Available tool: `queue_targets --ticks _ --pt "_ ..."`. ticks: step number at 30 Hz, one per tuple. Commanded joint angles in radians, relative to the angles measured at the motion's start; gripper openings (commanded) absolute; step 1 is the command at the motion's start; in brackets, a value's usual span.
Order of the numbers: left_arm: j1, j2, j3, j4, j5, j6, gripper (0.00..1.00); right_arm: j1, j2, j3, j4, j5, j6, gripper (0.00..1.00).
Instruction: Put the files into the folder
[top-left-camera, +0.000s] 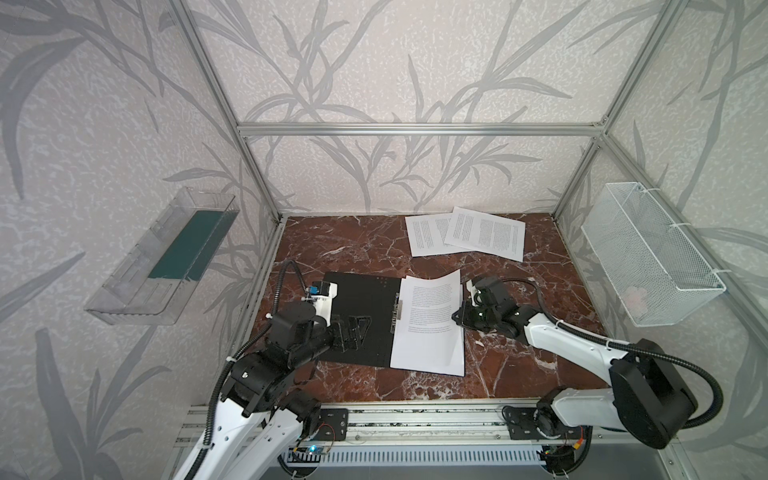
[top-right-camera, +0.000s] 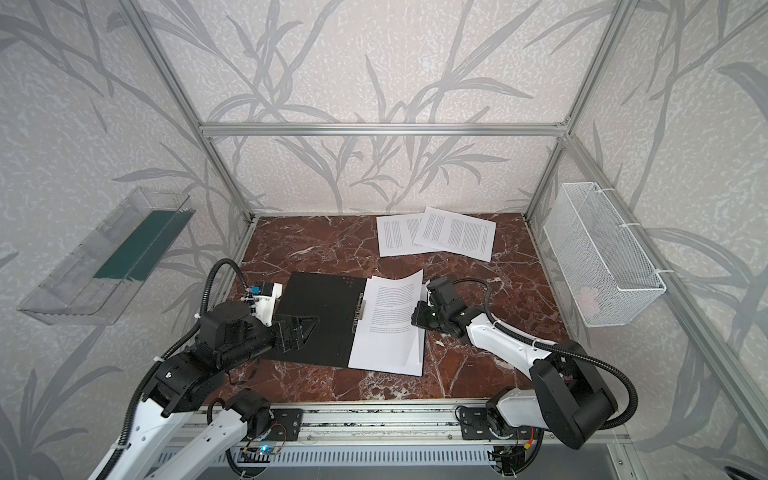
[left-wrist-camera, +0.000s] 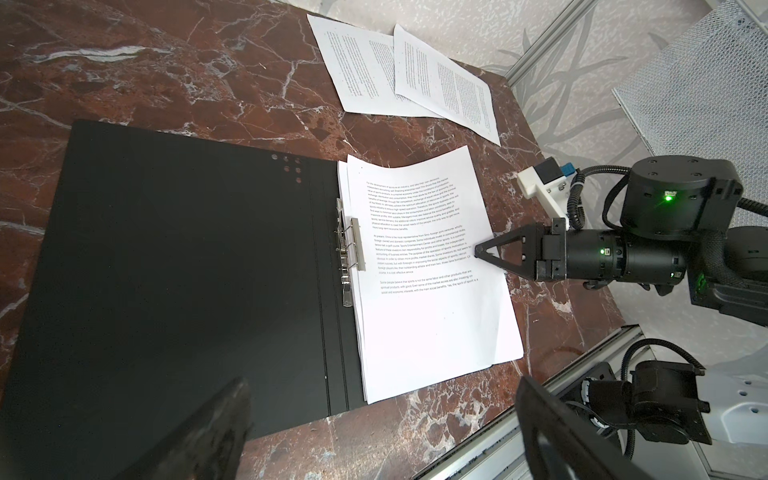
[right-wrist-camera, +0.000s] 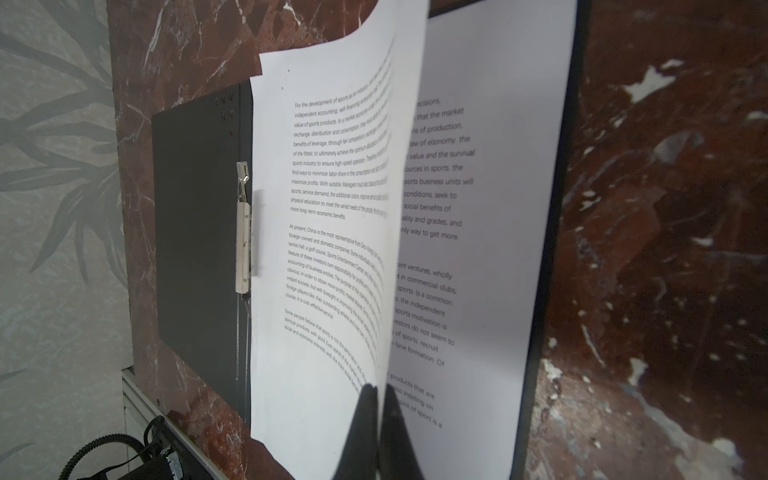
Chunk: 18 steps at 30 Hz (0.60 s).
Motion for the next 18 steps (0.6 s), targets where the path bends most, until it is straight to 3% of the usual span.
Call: queue_targets --ticks 1,18 --pt "0.003 -0.01 -0.009 -0.014 0.002 0.019 0.99 0.013 -0.025 -0.011 0.015 0.015 0.015 0.0" --pt "0.002 -0.012 -0.009 -0.013 0.004 0.019 0.99 0.041 -0.006 -0.014 0.026 0.026 0.027 0.0"
